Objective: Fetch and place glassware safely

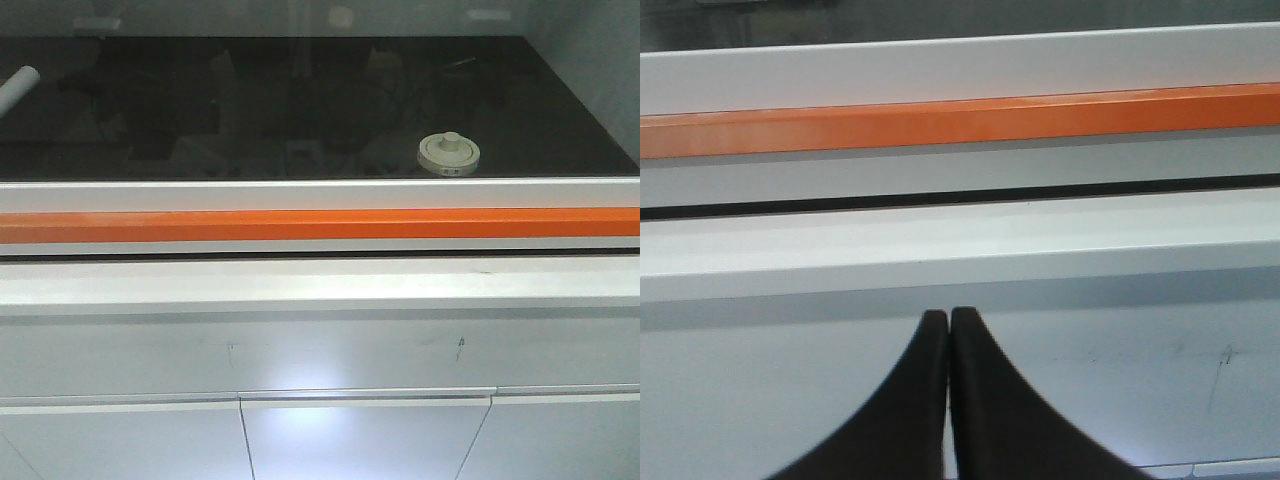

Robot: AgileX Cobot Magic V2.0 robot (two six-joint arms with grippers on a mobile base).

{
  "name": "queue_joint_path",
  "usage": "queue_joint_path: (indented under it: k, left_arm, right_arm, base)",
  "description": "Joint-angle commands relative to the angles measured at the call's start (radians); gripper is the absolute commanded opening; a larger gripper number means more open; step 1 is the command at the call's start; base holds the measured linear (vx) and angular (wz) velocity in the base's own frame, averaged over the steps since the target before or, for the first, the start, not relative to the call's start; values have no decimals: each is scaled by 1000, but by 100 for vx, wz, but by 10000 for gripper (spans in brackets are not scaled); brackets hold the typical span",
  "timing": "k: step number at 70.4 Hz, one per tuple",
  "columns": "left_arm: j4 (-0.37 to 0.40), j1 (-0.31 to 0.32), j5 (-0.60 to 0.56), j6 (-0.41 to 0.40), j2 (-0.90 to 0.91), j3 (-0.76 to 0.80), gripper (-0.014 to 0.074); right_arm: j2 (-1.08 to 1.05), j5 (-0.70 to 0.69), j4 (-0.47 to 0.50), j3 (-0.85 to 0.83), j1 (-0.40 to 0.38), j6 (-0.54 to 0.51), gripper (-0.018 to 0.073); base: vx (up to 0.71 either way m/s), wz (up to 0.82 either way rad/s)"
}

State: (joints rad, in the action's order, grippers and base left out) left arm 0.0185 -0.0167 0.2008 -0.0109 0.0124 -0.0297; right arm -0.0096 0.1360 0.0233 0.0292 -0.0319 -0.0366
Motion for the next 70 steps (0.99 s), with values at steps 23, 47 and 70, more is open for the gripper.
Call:
queue_joint_path:
  k: [23, 47, 70]
  left_arm:
    - [10, 5, -69, -8, 12, -26, -7]
    - [10, 5, -133, -9, 12, -24, -7]
    - [10, 5, -503, -91, 8, 33, -7]
  right_arm:
    - [-12, -82, -10, 18, 1, -4, -3]
    - [-12, -130, -8, 18, 1, -4, -3]
    - [-9, -386, -8, -75, 1, -3, -3]
  base:
    - [0, 0]
    - [0, 0]
    - [0, 0]
